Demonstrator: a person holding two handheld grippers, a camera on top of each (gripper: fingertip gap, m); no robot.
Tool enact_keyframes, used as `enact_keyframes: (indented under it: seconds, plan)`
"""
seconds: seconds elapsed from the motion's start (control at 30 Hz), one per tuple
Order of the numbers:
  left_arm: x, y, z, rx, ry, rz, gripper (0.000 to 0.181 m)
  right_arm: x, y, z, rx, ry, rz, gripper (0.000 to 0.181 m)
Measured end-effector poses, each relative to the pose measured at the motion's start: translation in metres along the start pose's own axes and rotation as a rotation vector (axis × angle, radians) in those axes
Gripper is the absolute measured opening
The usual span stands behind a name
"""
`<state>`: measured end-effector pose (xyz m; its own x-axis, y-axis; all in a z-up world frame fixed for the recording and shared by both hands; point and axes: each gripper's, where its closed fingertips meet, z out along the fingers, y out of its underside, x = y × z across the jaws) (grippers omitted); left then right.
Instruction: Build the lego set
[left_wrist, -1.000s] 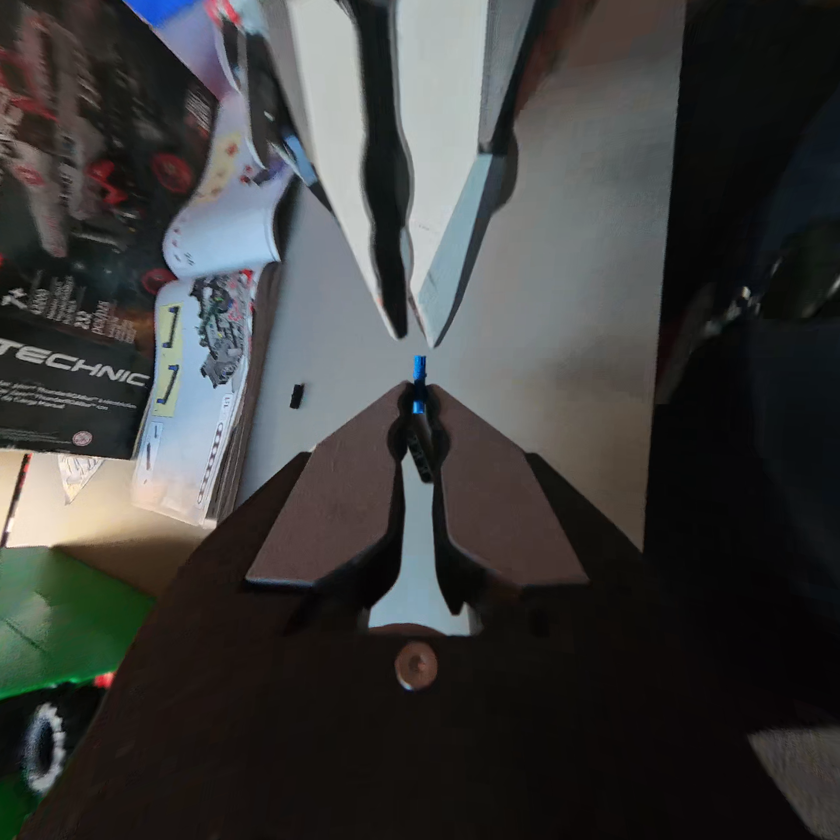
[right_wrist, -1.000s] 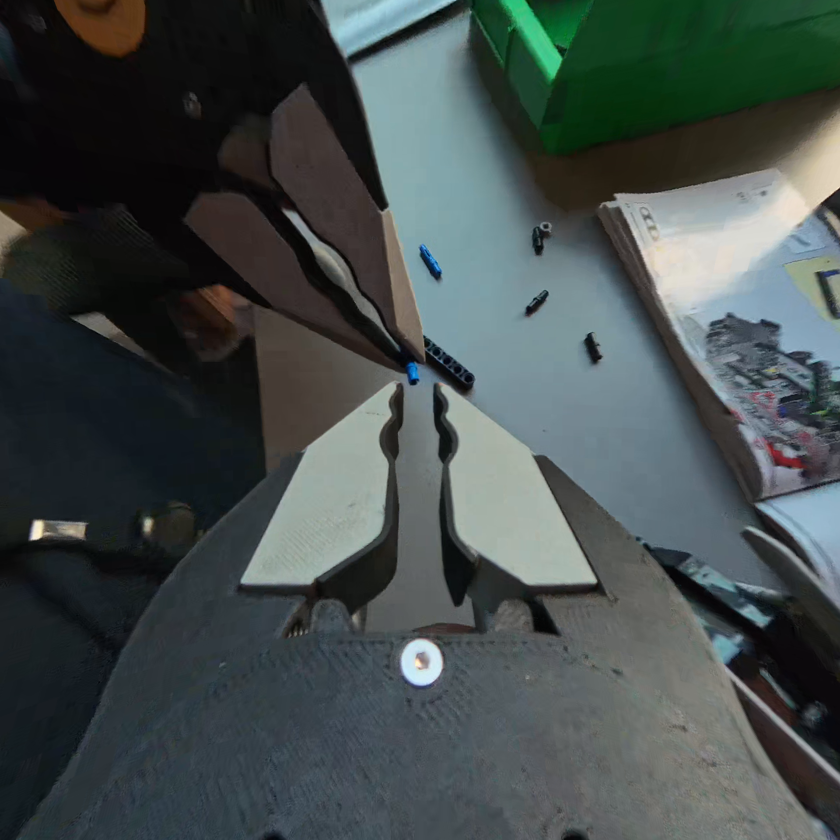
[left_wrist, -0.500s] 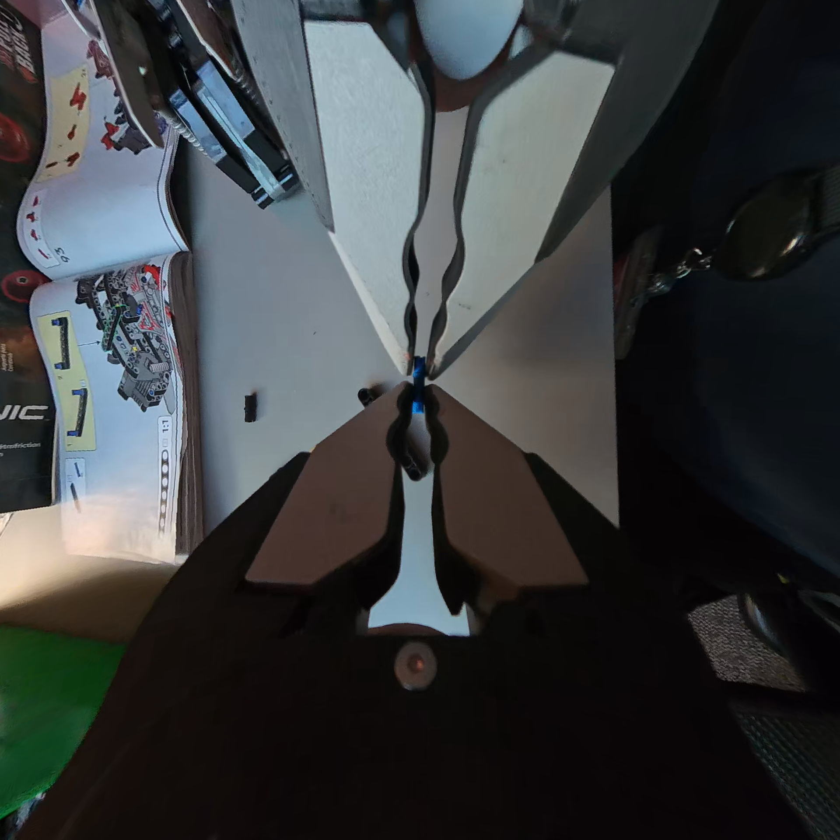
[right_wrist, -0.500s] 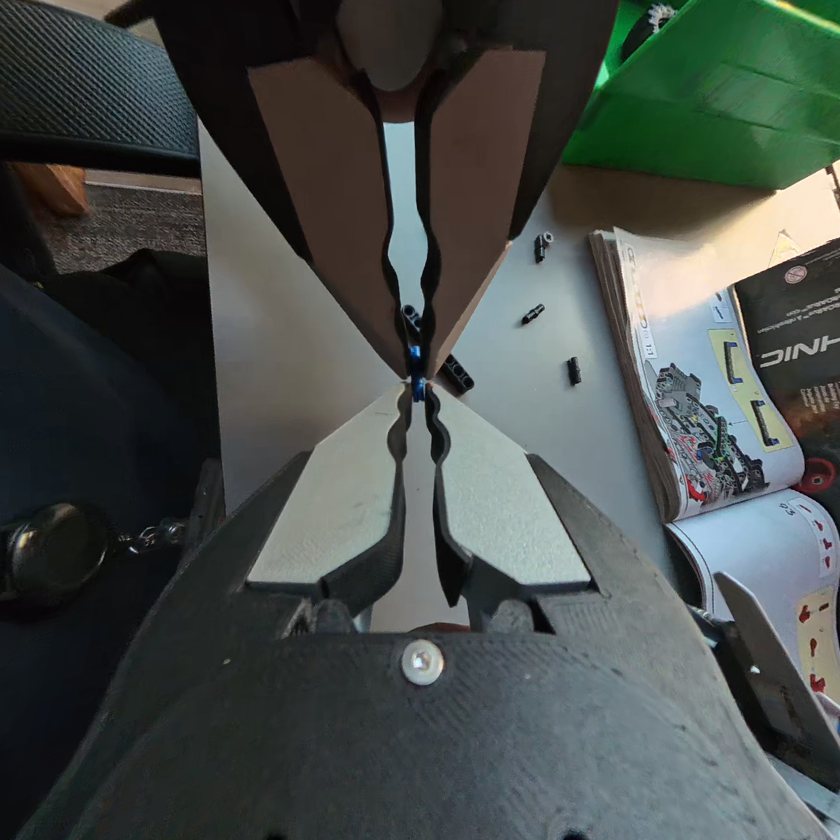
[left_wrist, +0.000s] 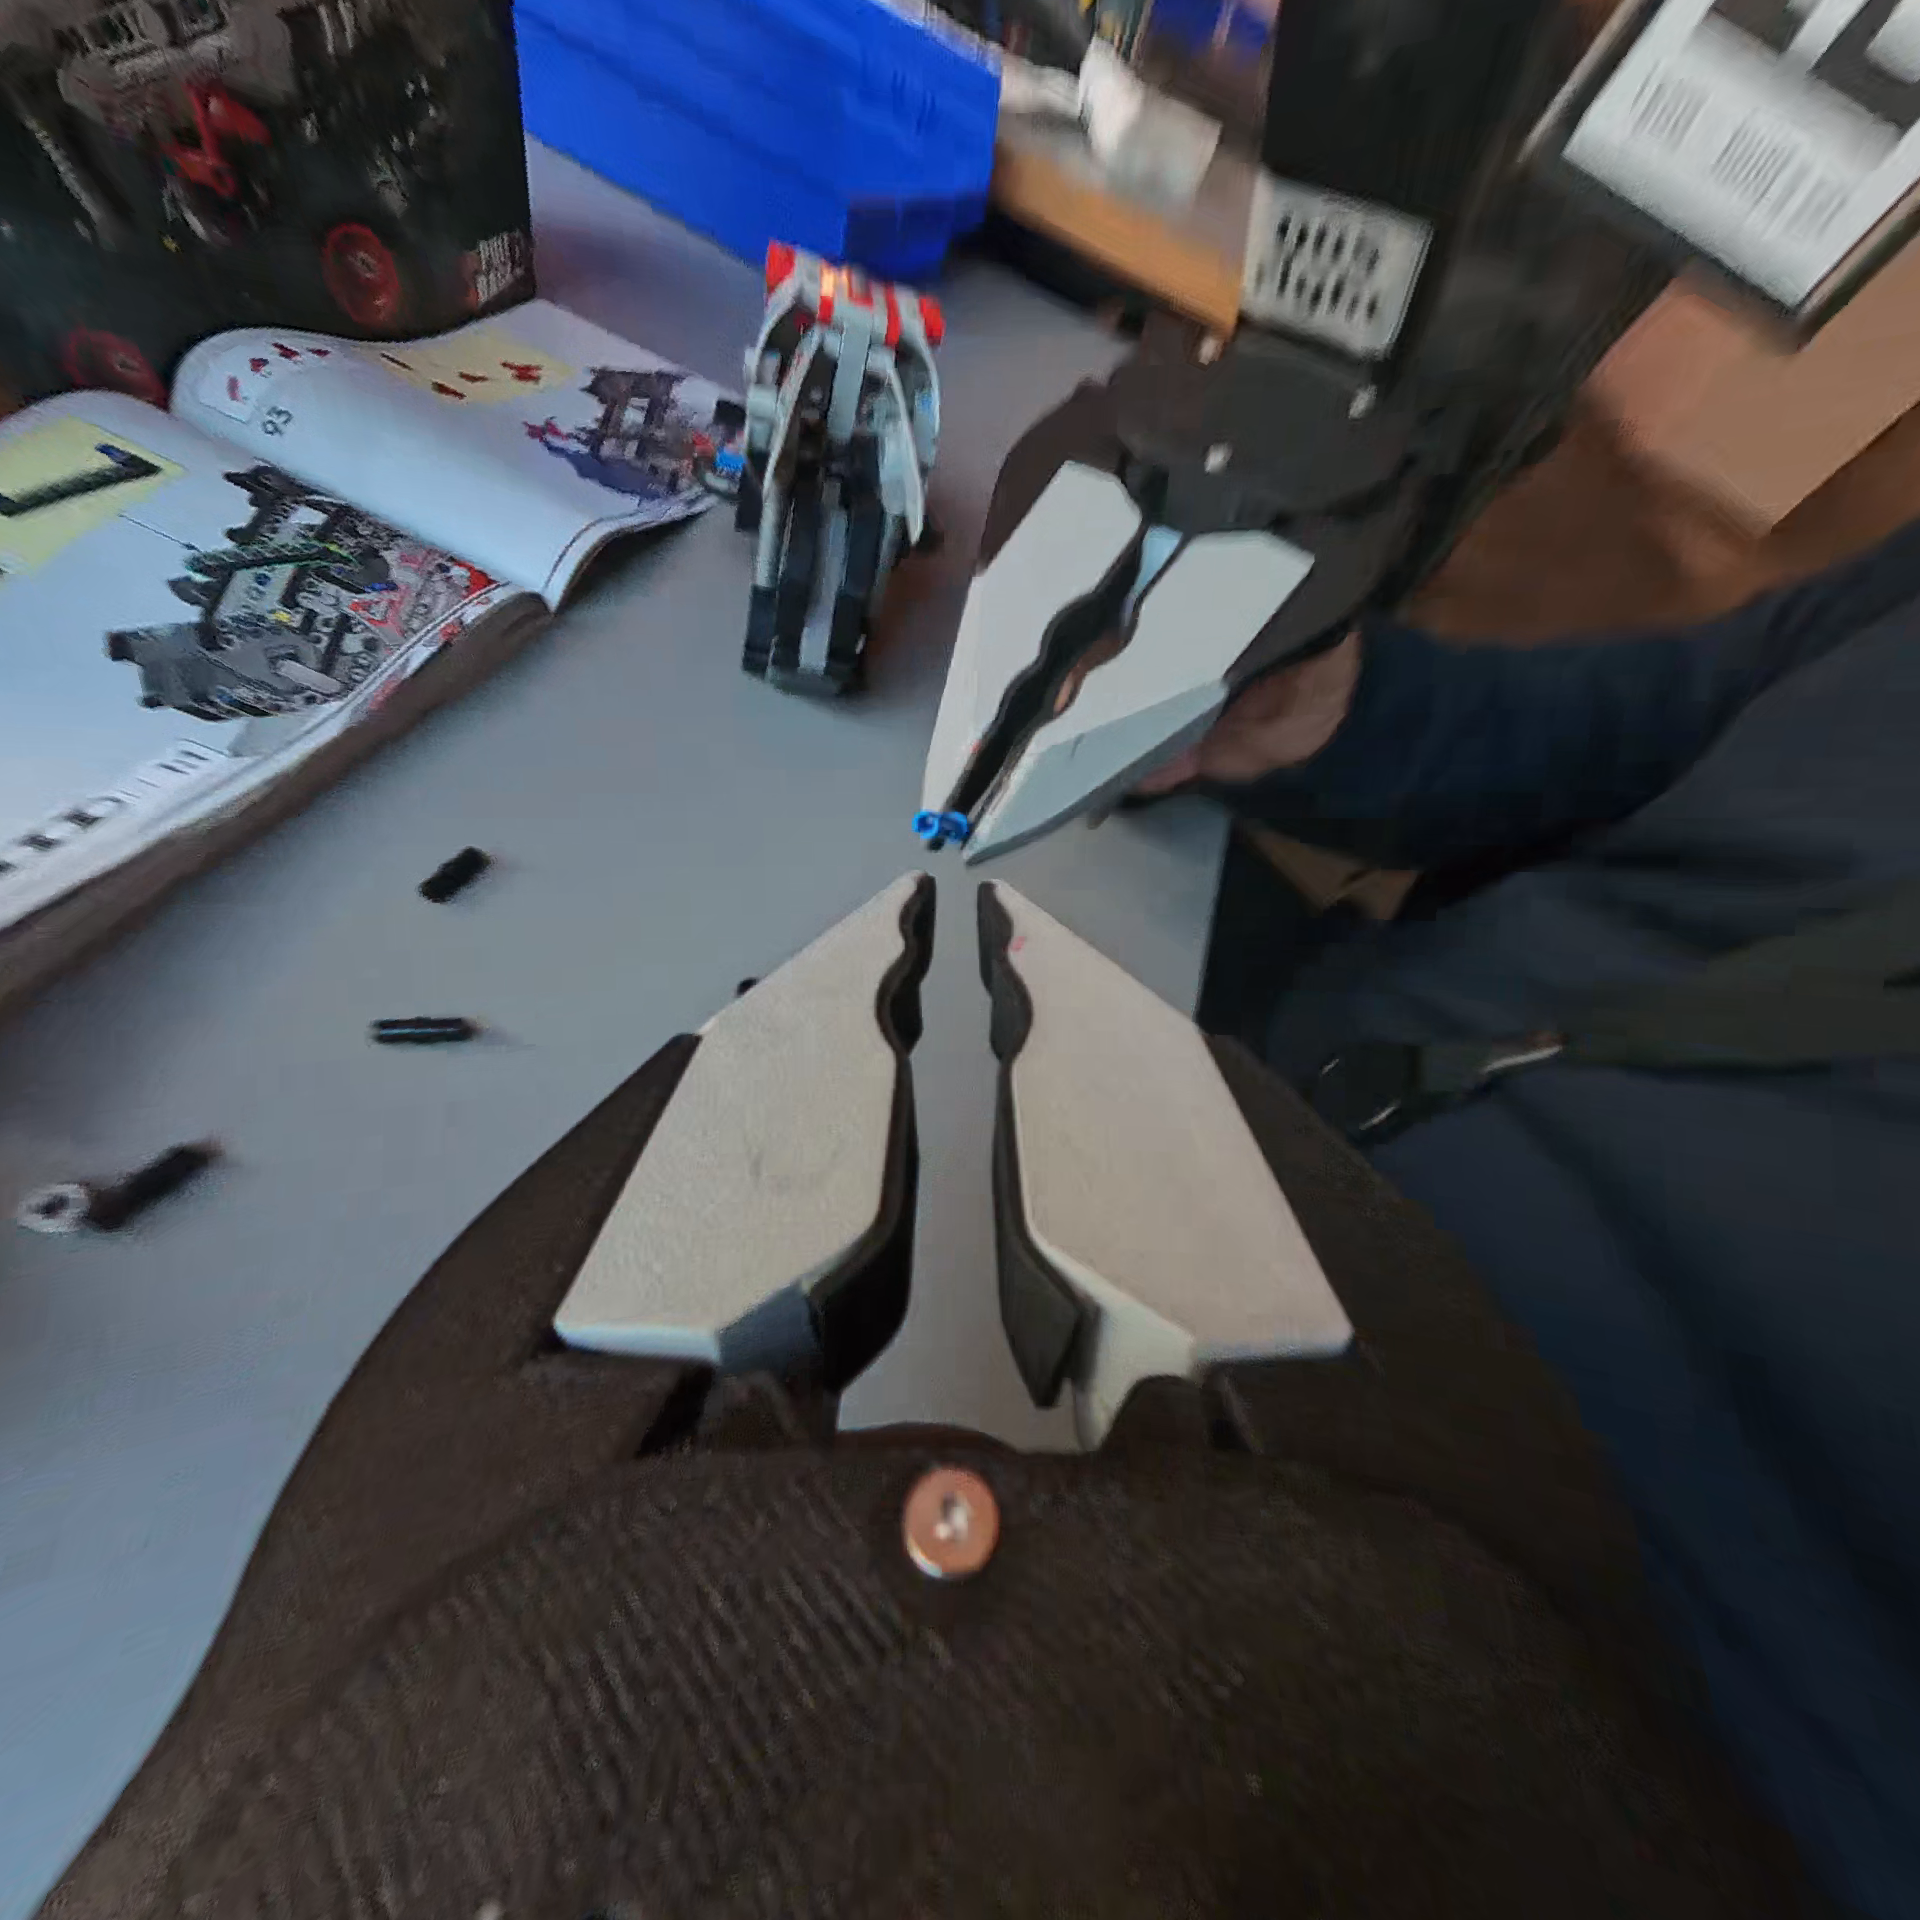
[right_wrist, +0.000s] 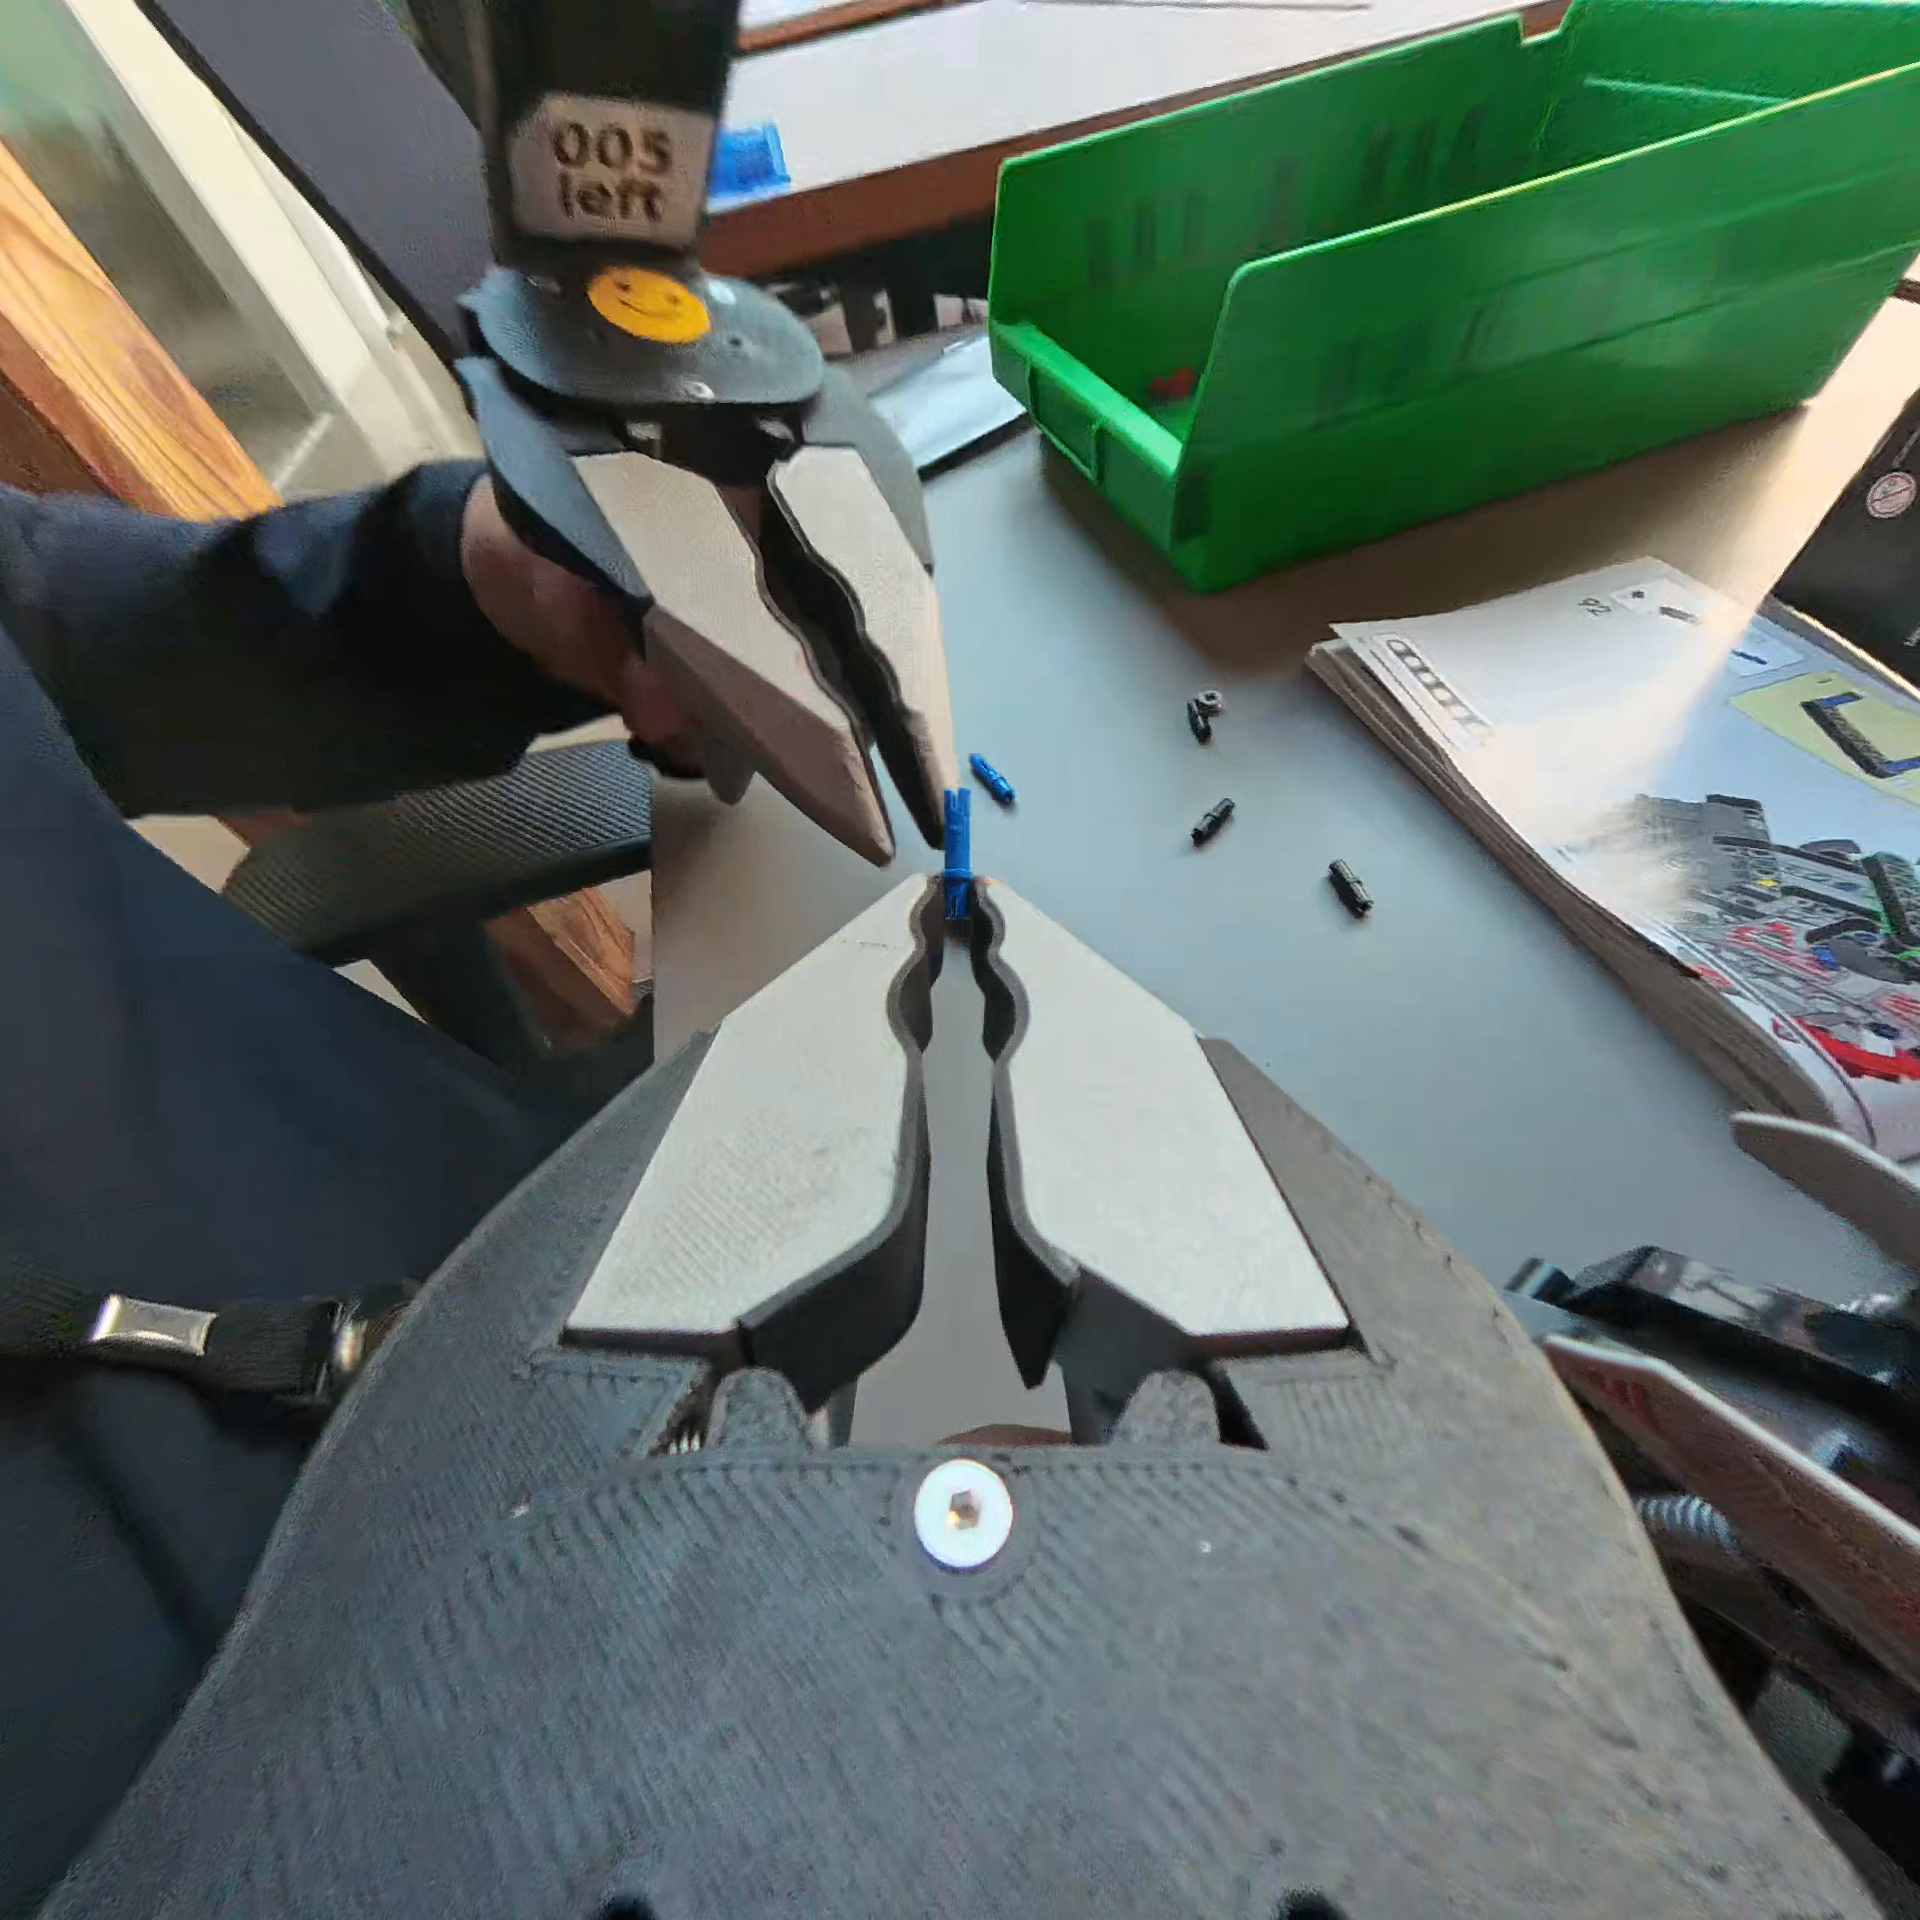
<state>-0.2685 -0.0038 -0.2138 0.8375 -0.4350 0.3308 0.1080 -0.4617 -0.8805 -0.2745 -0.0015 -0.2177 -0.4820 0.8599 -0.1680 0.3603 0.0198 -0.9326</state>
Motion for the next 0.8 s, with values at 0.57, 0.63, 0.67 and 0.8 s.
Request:
enact_keyframes:
  seconds: [0.57,0.63,0.67,0.8]
  plan:
    - [0.005,-0.025,-0.006,0.205,0.128,-0.231,0.001,-0.009,-0.016,0.000,0.123,-0.029,0.037,0.002]
    - [0.003,-0.024,-0.004,0.202,0.125,-0.239,0.001,-0.007,-0.014,0.000,0.116,-0.034,0.051,0.002]
    - [0.002,-0.023,-0.003,0.197,0.122,-0.237,0.001,-0.007,-0.013,0.001,0.110,-0.040,0.060,0.002]
    - [0.002,-0.020,-0.001,0.184,0.122,-0.235,0.002,-0.007,-0.011,0.002,0.100,-0.065,0.096,0.001]
